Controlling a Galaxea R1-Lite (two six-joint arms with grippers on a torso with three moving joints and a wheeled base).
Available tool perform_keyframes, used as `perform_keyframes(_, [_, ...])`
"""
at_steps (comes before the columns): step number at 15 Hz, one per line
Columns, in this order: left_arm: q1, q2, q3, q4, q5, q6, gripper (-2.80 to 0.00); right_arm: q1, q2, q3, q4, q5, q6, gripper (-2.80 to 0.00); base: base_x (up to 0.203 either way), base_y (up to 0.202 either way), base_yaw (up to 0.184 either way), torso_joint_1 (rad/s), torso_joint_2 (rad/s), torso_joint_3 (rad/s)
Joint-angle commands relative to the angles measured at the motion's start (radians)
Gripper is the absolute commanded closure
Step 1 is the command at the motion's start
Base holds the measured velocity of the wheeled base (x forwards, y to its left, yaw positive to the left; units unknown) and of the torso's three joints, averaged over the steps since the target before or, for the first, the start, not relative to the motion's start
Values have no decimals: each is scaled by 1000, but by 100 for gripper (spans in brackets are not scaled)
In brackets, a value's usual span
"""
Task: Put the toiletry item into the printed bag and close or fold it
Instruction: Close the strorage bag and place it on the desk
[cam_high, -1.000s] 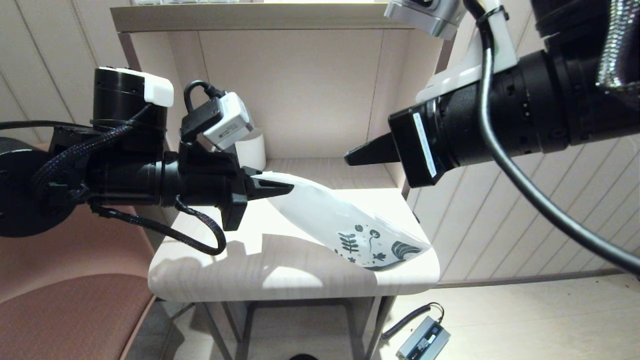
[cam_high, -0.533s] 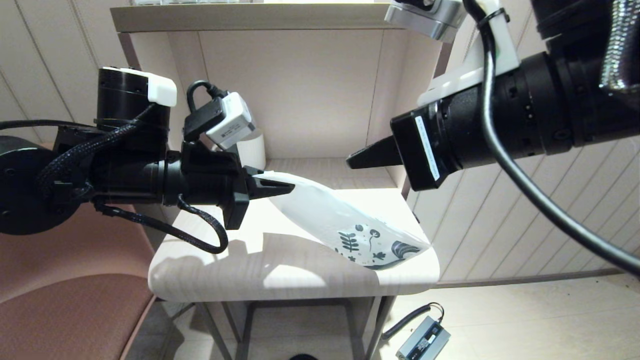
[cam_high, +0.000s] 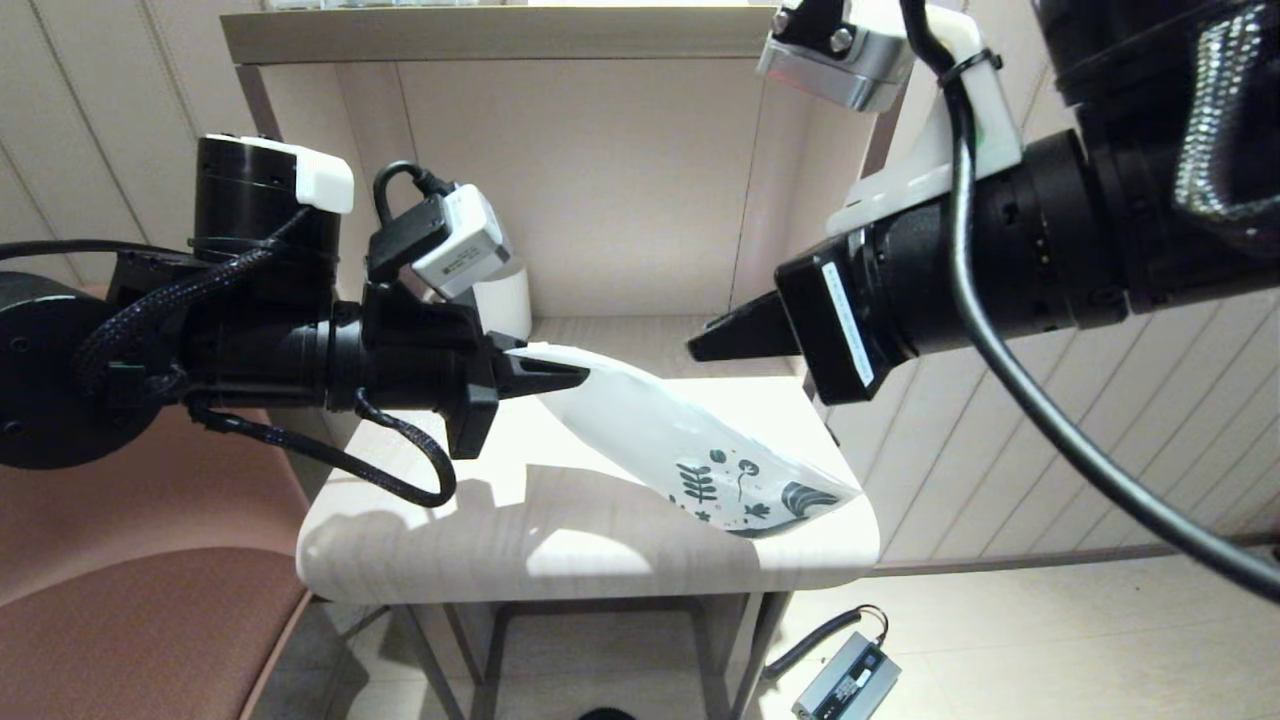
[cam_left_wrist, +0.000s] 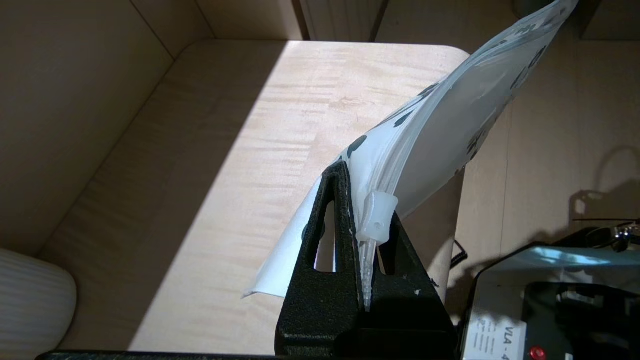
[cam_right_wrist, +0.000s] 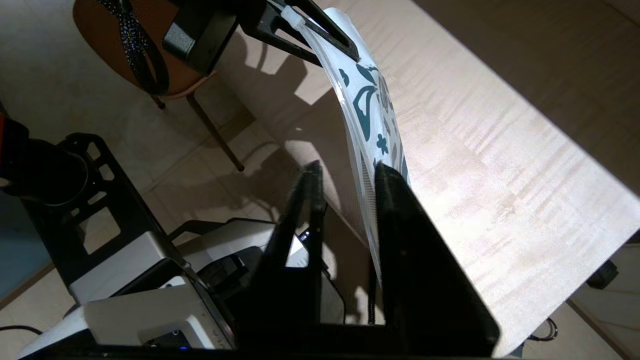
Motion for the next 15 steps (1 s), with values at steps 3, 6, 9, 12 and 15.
perform_keyframes(3, [0,2,9,0,-4,3,0,19,8,-21,1,32,-12,-280,0,0,0,0,0,0])
perform_keyframes(6, [0,3,-5,44,-39,2,0,47,62,-59,1,39,-17,-280,0,0,0,0,0,0])
perform_keyframes(9, [0,22,-52,118,-65,2,0,53,92,-53,0,41,-100,-280,0,0,0,0,0,0])
perform_keyframes(12, [1,58,-150,246,-170,2,0,51,116,-52,-5,95,-160,-280,0,0,0,0,0,0])
perform_keyframes(15, [1,78,-192,319,-203,11,0,49,134,-32,-92,105,-184,-280,0,0,0,0,0,0])
